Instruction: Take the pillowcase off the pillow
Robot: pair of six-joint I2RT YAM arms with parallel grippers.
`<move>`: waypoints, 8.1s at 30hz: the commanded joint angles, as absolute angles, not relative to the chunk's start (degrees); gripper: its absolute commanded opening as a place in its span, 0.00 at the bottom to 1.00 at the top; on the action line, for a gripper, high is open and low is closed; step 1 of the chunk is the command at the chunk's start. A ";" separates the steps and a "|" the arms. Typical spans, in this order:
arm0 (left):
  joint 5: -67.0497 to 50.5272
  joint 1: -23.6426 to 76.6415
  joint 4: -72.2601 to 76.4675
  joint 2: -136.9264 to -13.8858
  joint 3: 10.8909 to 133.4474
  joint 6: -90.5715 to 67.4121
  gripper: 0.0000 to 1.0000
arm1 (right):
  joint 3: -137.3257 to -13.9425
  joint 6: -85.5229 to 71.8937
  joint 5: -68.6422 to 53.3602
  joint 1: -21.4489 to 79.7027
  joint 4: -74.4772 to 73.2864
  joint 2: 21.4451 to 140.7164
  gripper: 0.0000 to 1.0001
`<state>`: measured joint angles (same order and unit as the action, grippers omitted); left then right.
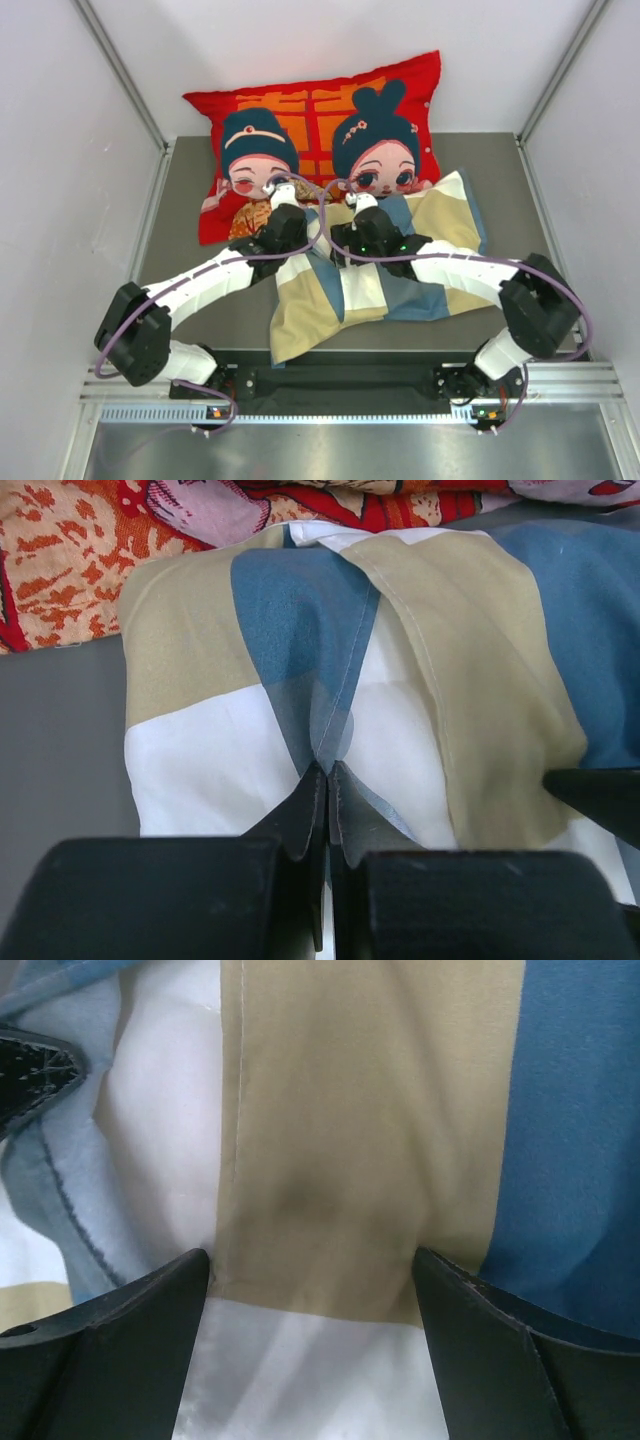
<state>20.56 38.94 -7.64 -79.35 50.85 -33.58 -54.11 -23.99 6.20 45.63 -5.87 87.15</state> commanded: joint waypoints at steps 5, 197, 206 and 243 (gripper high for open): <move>18.63 38.23 -4.04 -77.87 49.92 -34.28 0.00 | -58.62 -24.25 9.92 47.46 -4.74 93.78 0.54; 7.57 37.09 -8.70 -73.57 64.69 -30.40 0.93 | -46.85 -26.10 13.45 20.13 -6.86 64.07 0.00; -2.28 50.60 6.58 -79.00 58.18 -42.10 0.97 | -47.02 -27.24 11.95 20.13 -5.10 67.06 0.00; -10.20 59.67 15.38 -86.06 46.42 -50.80 0.02 | -50.18 -25.05 13.62 18.72 -5.28 71.89 0.00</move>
<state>-6.57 56.77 17.54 -91.11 49.08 -50.28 -44.58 -26.81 8.08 21.19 -11.66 70.30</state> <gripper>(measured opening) 0.062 0.040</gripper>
